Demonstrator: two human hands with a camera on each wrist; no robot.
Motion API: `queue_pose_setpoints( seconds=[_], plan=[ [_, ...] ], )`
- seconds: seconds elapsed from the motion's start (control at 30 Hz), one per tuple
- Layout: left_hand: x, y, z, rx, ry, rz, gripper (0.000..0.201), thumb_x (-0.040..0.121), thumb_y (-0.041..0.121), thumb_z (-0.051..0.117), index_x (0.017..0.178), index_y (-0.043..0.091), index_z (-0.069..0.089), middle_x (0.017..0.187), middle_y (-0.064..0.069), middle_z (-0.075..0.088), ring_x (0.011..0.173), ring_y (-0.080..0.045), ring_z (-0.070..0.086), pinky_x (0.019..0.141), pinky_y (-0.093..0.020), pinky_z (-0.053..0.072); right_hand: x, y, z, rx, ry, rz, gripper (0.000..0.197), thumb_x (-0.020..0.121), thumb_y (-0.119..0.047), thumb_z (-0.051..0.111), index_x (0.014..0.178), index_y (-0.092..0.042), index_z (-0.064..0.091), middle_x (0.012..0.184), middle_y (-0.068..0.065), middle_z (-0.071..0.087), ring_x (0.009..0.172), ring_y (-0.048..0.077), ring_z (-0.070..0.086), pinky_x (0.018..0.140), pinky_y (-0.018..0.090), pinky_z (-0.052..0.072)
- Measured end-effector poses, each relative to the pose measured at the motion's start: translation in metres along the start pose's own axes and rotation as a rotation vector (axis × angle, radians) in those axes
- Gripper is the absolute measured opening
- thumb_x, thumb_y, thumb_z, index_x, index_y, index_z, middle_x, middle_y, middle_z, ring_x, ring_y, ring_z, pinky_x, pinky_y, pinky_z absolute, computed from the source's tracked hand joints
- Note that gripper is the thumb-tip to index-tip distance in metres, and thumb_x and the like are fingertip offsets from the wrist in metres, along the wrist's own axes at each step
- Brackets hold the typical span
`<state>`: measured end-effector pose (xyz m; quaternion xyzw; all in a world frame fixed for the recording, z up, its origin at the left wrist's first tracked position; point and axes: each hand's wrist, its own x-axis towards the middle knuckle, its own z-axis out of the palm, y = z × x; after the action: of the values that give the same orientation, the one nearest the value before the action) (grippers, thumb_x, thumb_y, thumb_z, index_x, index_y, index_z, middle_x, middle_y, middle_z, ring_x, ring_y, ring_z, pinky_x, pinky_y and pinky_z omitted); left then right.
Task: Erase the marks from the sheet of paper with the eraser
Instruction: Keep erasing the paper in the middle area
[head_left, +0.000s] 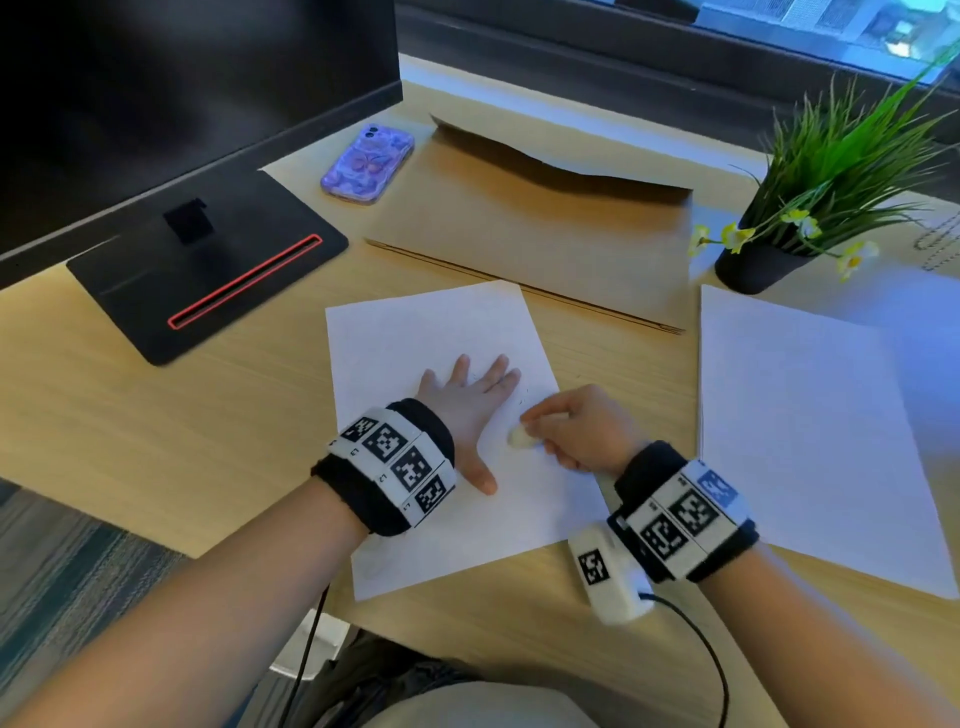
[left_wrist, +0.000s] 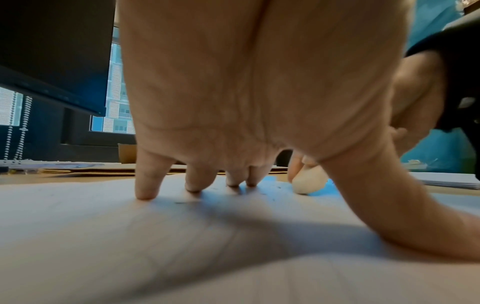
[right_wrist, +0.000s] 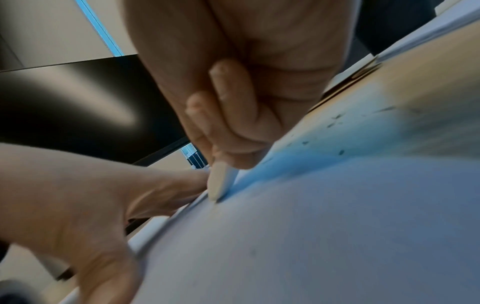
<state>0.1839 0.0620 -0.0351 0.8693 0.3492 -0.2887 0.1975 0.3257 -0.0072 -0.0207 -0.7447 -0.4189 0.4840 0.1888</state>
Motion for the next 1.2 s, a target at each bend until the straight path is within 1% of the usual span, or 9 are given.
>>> queue_pose_setpoints(
  seconds=[0.07, 0.23, 0.4, 0.57, 0.63, 0.73, 0.9, 1.1, 1.2],
  plan=[
    [0.0, 0.0, 0.0, -0.004, -0.002, 0.005, 0.13, 0.068, 0.051, 0.077, 0.147, 0.02, -0.021, 0.154, 0.005, -0.027, 0.143, -0.034, -0.017, 0.112, -0.058, 0.005, 0.003, 0.001, 0.001, 0.066, 0.071, 0.0, 0.014, 0.09, -0.018, 0.061, 0.1, -0.014, 0.07, 0.06, 0.001, 0.054, 0.042, 0.008, 0.044, 0.04, 0.016, 0.036],
    [0.002, -0.001, 0.001, 0.014, -0.003, 0.003, 0.131, 0.066, 0.053, 0.077, 0.147, 0.019, -0.021, 0.154, 0.004, -0.027, 0.143, -0.035, -0.016, 0.111, -0.059, 0.007, -0.017, 0.007, 0.014, 0.021, -0.162, 0.018, 0.009, 0.09, -0.013, 0.06, 0.089, -0.014, 0.069, 0.056, 0.004, 0.051, 0.035, 0.007, 0.04, 0.038, 0.017, 0.034],
    [0.002, -0.002, 0.001, -0.004, 0.005, 0.006, 0.13, 0.068, 0.052, 0.076, 0.147, 0.02, -0.021, 0.154, 0.005, -0.027, 0.143, -0.034, -0.017, 0.112, -0.058, 0.005, -0.002, 0.004, 0.001, 0.187, 0.099, 0.036, 0.012, 0.09, -0.01, 0.06, 0.097, -0.008, 0.069, 0.057, 0.004, 0.05, 0.039, 0.01, 0.04, 0.034, 0.016, 0.032],
    [0.003, -0.003, 0.002, 0.024, 0.006, 0.007, 0.131, 0.067, 0.054, 0.076, 0.147, 0.02, -0.021, 0.154, 0.004, -0.027, 0.143, -0.035, -0.016, 0.111, -0.058, 0.007, -0.017, 0.004, 0.022, 0.045, -0.108, 0.018, 0.008, 0.09, -0.015, 0.06, 0.088, -0.015, 0.068, 0.056, 0.003, 0.052, 0.033, 0.005, 0.04, 0.036, 0.015, 0.033],
    [0.003, -0.003, 0.002, 0.009, 0.008, 0.012, 0.13, 0.067, 0.054, 0.076, 0.147, 0.02, -0.022, 0.154, 0.004, -0.027, 0.143, -0.034, -0.017, 0.112, -0.057, 0.006, -0.008, 0.001, 0.013, 0.073, -0.046, 0.028, 0.01, 0.09, -0.015, 0.06, 0.084, -0.016, 0.067, 0.056, 0.002, 0.052, 0.036, 0.007, 0.041, 0.035, 0.015, 0.033],
    [0.001, -0.004, 0.003, -0.005, 0.021, 0.01, 0.13, 0.068, 0.054, 0.075, 0.147, 0.019, -0.022, 0.154, 0.002, -0.027, 0.143, -0.032, -0.017, 0.113, -0.055, 0.004, 0.003, -0.002, 0.003, 0.144, 0.09, 0.024, 0.01, 0.09, -0.014, 0.059, 0.092, -0.012, 0.069, 0.057, 0.002, 0.051, 0.04, 0.01, 0.042, 0.035, 0.015, 0.032],
    [-0.001, -0.004, 0.003, 0.0, 0.021, -0.008, 0.134, 0.067, 0.055, 0.076, 0.146, 0.012, -0.024, 0.153, -0.004, -0.029, 0.143, -0.029, -0.018, 0.114, -0.053, 0.004, -0.014, -0.002, 0.02, 0.067, -0.12, 0.045, 0.009, 0.09, -0.013, 0.061, 0.085, -0.011, 0.068, 0.055, 0.004, 0.05, 0.032, 0.006, 0.038, 0.033, 0.016, 0.03],
    [-0.002, -0.003, 0.003, -0.01, 0.029, -0.009, 0.134, 0.066, 0.054, 0.077, 0.146, 0.014, -0.023, 0.154, -0.003, -0.028, 0.144, -0.028, -0.017, 0.114, -0.053, 0.003, 0.01, -0.008, 0.004, 0.152, 0.115, 0.025, 0.012, 0.09, -0.013, 0.06, 0.093, -0.007, 0.07, 0.054, 0.002, 0.05, 0.039, 0.009, 0.041, 0.033, 0.015, 0.03],
    [-0.001, -0.003, 0.003, 0.005, 0.013, -0.01, 0.135, 0.066, 0.055, 0.076, 0.145, 0.013, -0.025, 0.153, -0.004, -0.03, 0.143, -0.029, -0.018, 0.114, -0.053, 0.003, -0.004, -0.006, 0.013, 0.053, -0.096, 0.053, 0.011, 0.089, -0.013, 0.06, 0.089, -0.008, 0.07, 0.053, 0.002, 0.05, 0.037, 0.009, 0.038, 0.034, 0.016, 0.03]
  ],
)
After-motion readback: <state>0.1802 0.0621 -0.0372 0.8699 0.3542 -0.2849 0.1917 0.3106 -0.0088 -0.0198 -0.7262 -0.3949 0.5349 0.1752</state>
